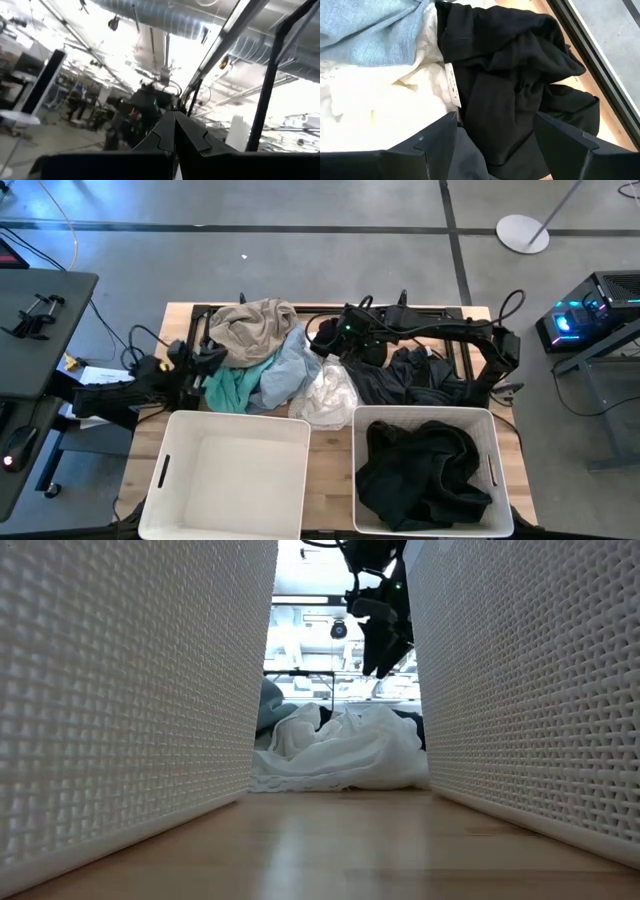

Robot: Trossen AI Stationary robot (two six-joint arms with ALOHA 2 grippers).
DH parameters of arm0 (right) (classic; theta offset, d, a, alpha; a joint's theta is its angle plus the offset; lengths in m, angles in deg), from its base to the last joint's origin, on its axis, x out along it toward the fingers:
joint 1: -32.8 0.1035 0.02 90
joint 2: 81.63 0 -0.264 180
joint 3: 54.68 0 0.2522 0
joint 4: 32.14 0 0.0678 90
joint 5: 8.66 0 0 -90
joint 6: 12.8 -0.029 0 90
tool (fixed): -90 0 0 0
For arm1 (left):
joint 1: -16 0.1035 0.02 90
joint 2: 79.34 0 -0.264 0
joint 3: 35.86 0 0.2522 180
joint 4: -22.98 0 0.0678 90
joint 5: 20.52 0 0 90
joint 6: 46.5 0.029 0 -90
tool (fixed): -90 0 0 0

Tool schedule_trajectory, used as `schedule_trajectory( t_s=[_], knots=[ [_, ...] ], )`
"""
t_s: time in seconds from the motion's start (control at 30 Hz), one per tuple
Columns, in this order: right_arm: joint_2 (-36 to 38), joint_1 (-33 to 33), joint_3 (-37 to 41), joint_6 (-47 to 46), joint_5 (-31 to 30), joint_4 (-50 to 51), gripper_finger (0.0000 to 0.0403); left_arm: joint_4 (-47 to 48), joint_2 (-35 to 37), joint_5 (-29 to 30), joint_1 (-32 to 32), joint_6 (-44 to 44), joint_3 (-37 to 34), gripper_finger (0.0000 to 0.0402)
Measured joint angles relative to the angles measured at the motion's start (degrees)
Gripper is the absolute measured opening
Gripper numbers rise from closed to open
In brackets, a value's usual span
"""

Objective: Sort clothes
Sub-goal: Put the brown pants into the left white laundry bin

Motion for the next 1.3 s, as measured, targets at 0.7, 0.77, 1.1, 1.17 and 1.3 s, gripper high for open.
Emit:
schedule_trajectory(
  t_s=[0.7, 0.77, 1.1, 1.17, 1.3],
  knots=[
    [0.0, 0.0, 0.0, 1.5, 0.6, -0.4, 0.0249, 65.8, -47.2, 26.3, 3.7, 8.0, 54.1, 0.0172],
    [0.0, 0.0, 0.0, 1.6, 0.6, -0.4, 0.0249, 72.0, -52.0, 23.7, 5.9, 4.8, 58.0, 0.0205],
    [0.0, 0.0, 0.0, 5.1, 0.8, -0.5, 0.0249, 81.5, -69.9, 10.8, 16.1, 4.3, 60.6, 0.0297],
    [0.0, 0.0, 0.0, 5.0, 1.4, -0.6, 0.0249, 82.2, -72.6, 8.9, 17.4, 4.7, 60.6, 0.0298],
    [0.0, 0.0, 0.0, 5.0, 2.7, -1.1, 0.0249, 84.3, -78.4, 9.3, 19.0, 6.4, 60.6, 0.0298]
  ],
)
